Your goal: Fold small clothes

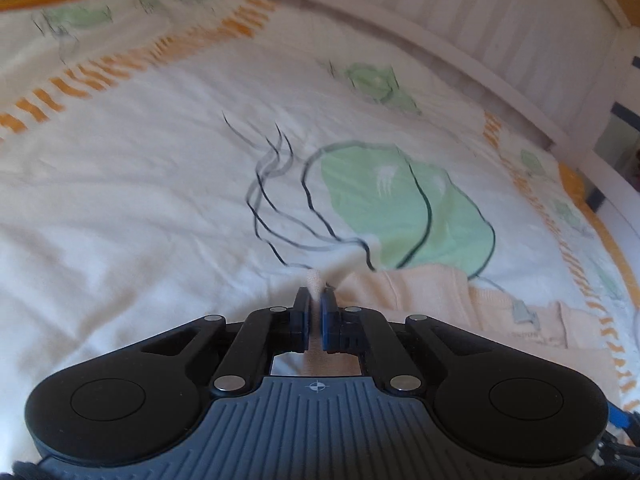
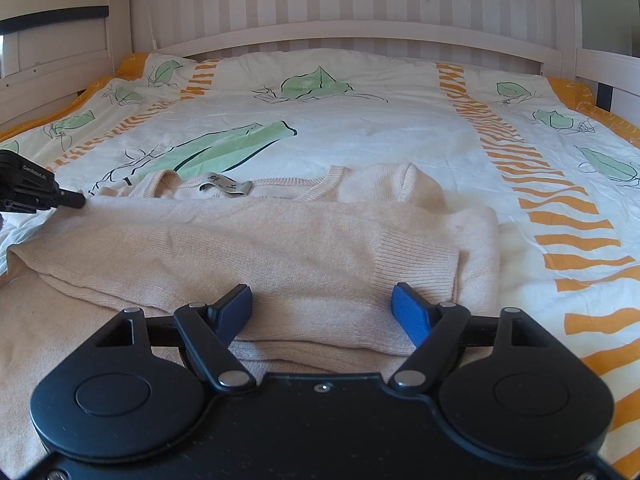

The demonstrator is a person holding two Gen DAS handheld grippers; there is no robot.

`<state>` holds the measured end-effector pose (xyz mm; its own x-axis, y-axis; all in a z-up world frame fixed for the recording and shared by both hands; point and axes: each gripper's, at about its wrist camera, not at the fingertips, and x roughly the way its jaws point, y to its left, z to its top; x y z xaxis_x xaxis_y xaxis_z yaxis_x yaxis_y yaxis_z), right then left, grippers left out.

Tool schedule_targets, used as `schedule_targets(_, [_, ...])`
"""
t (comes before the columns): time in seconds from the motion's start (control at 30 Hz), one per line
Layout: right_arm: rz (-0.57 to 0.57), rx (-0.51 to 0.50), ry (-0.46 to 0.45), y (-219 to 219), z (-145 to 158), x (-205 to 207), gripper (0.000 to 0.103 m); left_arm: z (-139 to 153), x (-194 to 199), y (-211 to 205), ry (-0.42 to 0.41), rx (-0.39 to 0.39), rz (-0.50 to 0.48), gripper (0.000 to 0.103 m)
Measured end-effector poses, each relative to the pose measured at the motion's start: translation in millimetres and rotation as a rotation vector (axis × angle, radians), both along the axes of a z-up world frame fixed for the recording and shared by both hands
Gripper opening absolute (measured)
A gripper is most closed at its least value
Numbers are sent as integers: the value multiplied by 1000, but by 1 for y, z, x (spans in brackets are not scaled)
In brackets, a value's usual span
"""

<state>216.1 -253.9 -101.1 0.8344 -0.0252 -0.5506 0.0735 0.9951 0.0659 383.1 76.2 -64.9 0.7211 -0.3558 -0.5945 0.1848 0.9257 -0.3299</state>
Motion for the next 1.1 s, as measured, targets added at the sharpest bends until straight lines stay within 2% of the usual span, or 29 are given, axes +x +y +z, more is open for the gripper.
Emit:
schedule_targets(0.07, [0, 0, 0, 0, 0, 0, 78, 7, -16, -2, -45, 9, 29, 5])
schedule_targets(0.17, [0, 0, 0, 0, 0, 0, 78, 6, -28, -4, -46, 46, 61, 5])
schedule_targets(0.37, [0, -1, 0, 0, 0, 0, 79, -12, -13, -1, 12, 62, 95, 6])
schedule_targets(0.53, [0, 0, 0, 0, 0, 0, 79, -10, -2, -9, -16, 175, 78, 10])
schedule_targets(0.6, [0, 0, 0, 0, 0, 0, 79, -7, 0, -7, -15, 191, 105, 9])
schedule_targets(0.67, [0, 0, 0, 0, 0, 0, 79, -4, 0, 1, 0, 153, 126, 12])
schedule_targets(0.73, [0, 0, -1, 0, -1, 0, 79, -4, 1, 11, 35, 69, 114, 30])
schedule_targets(0.8, [0, 0, -1, 0, -1, 0, 79, -7, 3, 22, 73, -42, 89, 39])
schedule_targets(0.83, [0, 0, -1, 0, -1, 0, 79, -7, 4, 27, 85, -81, 82, 46])
schedule_targets(0.9, [0, 0, 0, 0, -1, 0, 79, -8, 10, 32, 114, -139, 61, 53])
schedule_targets(0.97, [0, 0, 0, 0, -1, 0, 79, -7, 20, 30, 148, -139, 20, 59])
schedule_targets(1.1, [0, 0, -1, 0, -1, 0, 79, -8, 38, 16, 186, -91, -67, 59])
